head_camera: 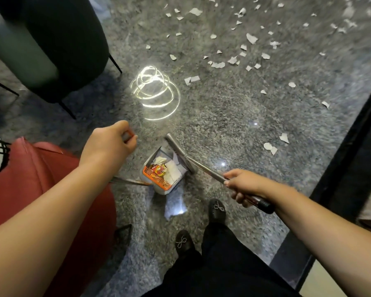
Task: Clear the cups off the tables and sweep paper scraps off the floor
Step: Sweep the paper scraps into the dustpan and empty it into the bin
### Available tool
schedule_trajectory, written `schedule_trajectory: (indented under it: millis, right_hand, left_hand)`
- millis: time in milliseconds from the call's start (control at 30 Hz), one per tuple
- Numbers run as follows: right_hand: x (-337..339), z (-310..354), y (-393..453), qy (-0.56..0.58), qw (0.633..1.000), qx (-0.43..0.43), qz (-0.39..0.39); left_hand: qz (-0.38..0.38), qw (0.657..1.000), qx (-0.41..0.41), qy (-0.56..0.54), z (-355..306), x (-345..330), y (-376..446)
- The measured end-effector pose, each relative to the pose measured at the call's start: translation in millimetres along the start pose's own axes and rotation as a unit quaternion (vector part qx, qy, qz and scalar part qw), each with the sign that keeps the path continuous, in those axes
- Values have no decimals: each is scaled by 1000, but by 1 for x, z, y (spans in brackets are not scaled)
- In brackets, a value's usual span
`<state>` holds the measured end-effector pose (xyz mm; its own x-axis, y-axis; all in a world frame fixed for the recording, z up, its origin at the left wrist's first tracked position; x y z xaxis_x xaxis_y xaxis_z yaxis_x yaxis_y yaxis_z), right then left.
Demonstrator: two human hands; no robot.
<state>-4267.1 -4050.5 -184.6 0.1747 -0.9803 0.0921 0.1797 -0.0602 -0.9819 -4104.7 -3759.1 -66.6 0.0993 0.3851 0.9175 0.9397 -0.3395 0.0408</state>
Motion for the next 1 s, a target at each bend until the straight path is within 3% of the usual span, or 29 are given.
schedule_trajectory:
  millis: [400,733,1000]
  right_hand:
    - [118,-44,-7,158,986,1,-47]
    - [283,-91,1,249,965,-21,-80]
    - [418,-122,21,257,958,-35,-120]
  left_hand:
    - [32,992,-108,-53,-130,-33,73]
    - [105,972,-208,-15,-294,-110,157]
    - [165,943,-289,30,-418,-185,215]
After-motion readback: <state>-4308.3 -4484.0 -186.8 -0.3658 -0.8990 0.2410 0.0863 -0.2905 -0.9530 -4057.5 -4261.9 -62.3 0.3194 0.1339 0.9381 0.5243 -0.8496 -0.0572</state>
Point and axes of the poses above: each hand's wrist, its own y-axis towards the middle knuckle, its own x-axis out of the back of the hand, z = x × y, the point moved 7 cm from there along y, towards the middle knuckle, and after that the axes turned 15 degrees about -x, right-handed, at the moved point
